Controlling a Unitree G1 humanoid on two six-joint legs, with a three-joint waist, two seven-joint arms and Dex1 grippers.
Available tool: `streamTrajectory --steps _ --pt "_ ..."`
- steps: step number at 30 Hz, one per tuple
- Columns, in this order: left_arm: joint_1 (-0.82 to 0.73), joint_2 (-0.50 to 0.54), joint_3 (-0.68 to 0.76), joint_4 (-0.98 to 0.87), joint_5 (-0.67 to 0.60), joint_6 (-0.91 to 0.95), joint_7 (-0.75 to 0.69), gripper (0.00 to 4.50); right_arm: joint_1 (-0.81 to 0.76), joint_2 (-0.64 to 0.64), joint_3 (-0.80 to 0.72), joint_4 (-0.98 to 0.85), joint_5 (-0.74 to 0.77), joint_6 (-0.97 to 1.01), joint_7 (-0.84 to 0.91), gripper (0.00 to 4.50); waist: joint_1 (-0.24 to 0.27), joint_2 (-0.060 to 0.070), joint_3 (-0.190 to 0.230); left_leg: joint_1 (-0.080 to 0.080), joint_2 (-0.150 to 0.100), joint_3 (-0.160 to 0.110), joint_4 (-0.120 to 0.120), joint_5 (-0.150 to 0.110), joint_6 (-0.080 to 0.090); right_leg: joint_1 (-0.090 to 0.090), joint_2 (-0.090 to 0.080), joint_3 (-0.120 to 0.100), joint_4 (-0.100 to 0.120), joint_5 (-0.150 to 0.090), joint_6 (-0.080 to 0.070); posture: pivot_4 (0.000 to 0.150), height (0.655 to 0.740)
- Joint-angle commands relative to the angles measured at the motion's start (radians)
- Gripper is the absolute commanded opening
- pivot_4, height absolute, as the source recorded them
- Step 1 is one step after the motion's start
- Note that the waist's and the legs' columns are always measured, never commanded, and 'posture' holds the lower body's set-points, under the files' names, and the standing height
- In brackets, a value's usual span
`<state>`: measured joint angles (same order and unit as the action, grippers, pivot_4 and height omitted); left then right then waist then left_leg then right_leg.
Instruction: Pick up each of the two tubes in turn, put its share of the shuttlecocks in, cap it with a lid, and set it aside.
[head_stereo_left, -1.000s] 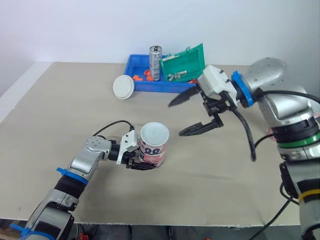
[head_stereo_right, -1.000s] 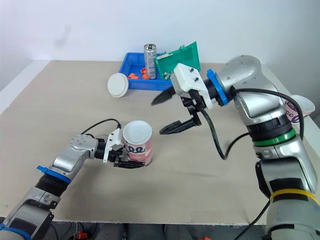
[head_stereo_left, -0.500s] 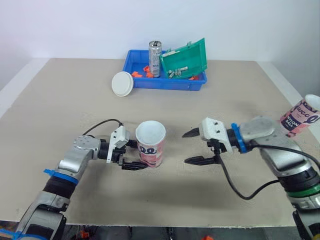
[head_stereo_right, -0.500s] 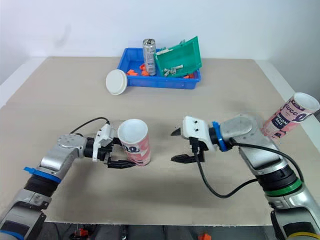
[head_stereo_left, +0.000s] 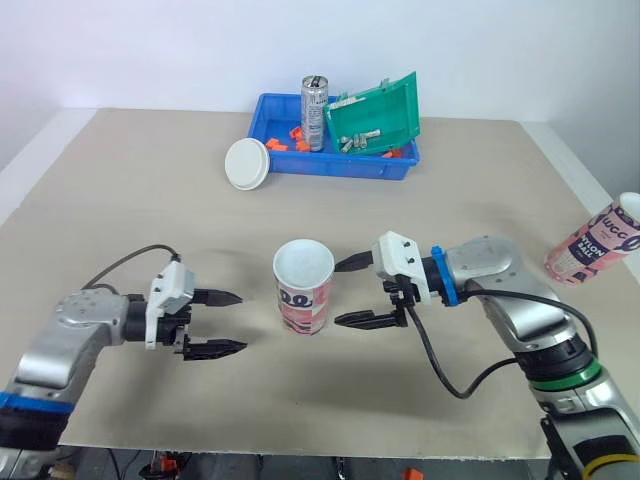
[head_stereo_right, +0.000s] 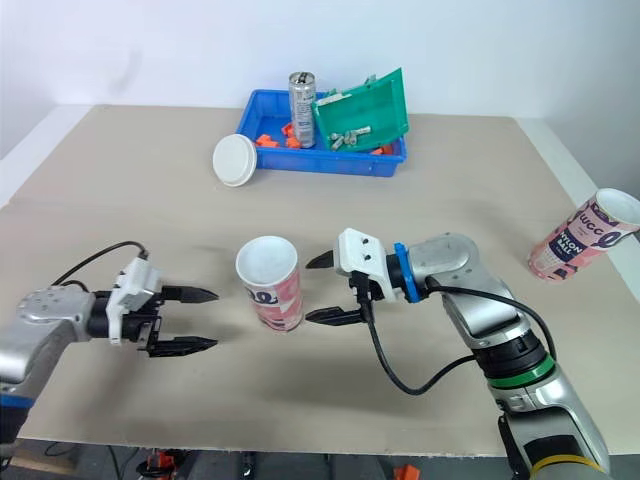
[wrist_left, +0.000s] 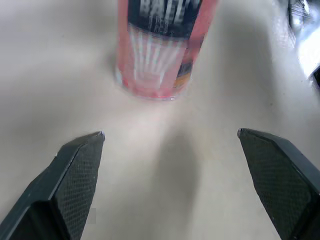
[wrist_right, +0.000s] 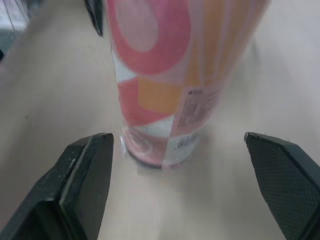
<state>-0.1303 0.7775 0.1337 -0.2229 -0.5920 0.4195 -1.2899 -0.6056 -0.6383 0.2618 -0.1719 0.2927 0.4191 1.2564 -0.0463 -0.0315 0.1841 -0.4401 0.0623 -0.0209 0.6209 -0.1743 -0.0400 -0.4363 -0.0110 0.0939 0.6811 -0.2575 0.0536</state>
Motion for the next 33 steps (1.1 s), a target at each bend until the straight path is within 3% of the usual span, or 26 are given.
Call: streamTrajectory --steps 1,17,26,31,33 --pt "0.039 0.014 0.136 -0.168 -0.142 0.089 0.093 4.45 -0.023 0.032 0.001 -0.012 0.044 0.010 0.013 4.50 0.001 0.000 0.000 0.000 0.000 -0.001 0.000 0.000 0.000 0.000 0.000 -0.001 0.001 0.000 0.000 0.150 0.7038" --pt "0.215 0.065 0.324 -0.313 -0.246 0.159 0.216 4.45 -0.041 0.188 0.060 0.107 0.017 -0.059 -0.008 4.50 -0.001 0.000 0.000 0.001 0.002 -0.001 0.003 0.001 -0.001 0.001 0.002 -0.001 0.001 0.003 -0.001 0.150 0.7038" --pt "0.202 0.075 0.294 -0.303 -0.243 0.146 0.221 4.45 -0.038 0.236 0.079 0.192 -0.012 -0.095 -0.020 4.50 -0.001 0.000 0.000 0.002 0.002 0.000 0.004 0.001 -0.002 0.001 0.002 -0.001 0.001 0.004 -0.002 0.150 0.7038" --pt "0.156 0.069 0.244 -0.287 -0.233 0.144 0.229 4.50 -0.033 0.223 0.046 0.168 0.009 -0.065 -0.028 2.58 -0.001 0.000 0.000 0.001 0.002 0.000 0.005 0.001 -0.002 0.002 0.003 0.000 0.001 0.005 -0.001 0.150 0.7038" --pt "0.121 0.062 0.210 -0.271 -0.222 0.140 0.236 4.50 -0.031 0.212 0.024 0.147 0.026 -0.041 -0.035 2.58 0.001 0.000 0.000 0.002 0.002 0.000 0.005 0.001 -0.002 0.002 0.003 0.000 0.001 0.005 -0.001 0.150 0.7038"
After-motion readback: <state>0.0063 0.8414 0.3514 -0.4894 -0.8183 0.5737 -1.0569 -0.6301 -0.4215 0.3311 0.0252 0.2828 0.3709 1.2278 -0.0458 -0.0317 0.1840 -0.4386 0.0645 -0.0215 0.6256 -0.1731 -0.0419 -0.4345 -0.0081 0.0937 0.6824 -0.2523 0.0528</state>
